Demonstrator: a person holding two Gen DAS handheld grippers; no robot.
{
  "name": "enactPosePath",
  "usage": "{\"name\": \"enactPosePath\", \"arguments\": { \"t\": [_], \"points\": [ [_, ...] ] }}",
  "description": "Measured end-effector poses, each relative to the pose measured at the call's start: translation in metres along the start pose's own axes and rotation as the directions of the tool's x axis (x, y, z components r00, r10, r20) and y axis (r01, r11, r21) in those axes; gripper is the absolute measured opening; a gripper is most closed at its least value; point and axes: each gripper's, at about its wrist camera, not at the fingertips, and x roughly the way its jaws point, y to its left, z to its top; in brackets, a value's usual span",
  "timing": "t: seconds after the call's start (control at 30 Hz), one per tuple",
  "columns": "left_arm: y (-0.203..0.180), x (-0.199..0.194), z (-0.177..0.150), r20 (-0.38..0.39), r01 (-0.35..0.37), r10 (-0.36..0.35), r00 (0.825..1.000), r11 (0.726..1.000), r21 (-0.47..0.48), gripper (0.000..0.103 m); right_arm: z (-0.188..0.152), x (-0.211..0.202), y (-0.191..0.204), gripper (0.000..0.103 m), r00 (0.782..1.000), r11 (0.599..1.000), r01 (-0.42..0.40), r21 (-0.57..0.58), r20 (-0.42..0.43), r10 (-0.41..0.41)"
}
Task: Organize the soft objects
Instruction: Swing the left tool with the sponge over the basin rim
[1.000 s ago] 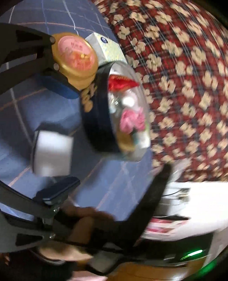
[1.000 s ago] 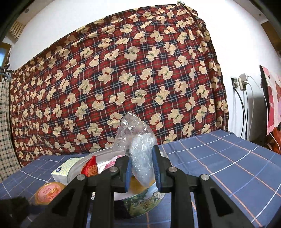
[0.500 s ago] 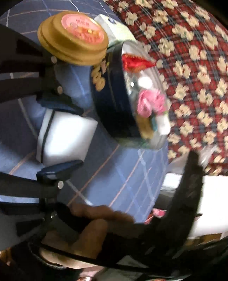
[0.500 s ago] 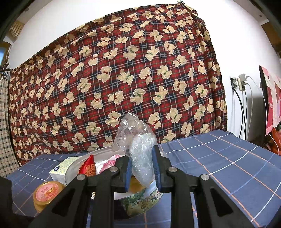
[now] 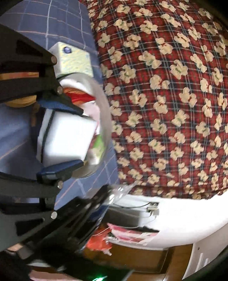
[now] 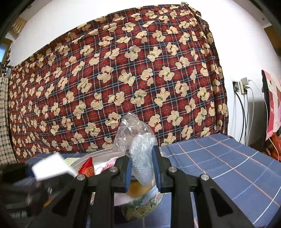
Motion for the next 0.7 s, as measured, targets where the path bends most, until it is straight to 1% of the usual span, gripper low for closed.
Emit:
{"name": "enactPosePath", "arguments": {
  "t": [0.17,0.3,0.63,0.7],
  "points": [
    [0.004,0.024,0.016,0.005,-0.059,0.059,0.998,0.998,-0.016,0.051,0.008,0.009,0.002,0.024,1.000,1.000,0.000,-0.020,-0.004,0.000],
    [0.005,0.036,0.019,-0.004,-0.090,0.090,0.996,0.996,-0.024,0.051,0.009,0.018,0.002,0.024,1.000,1.000,-0.001,-0.030,-0.023,0.000],
    [0.015,0.060,0.027,-0.032,-0.133,0.131,0.991,0.988,-0.075,0.052,0.020,0.044,-0.001,0.024,0.994,0.999,-0.039,-0.028,-0.099,0.036],
    [0.016,0.064,0.031,-0.033,-0.143,0.141,0.989,0.987,-0.077,0.052,0.025,0.050,0.000,0.024,0.994,0.998,-0.038,-0.040,-0.099,0.034]
  ]
}}
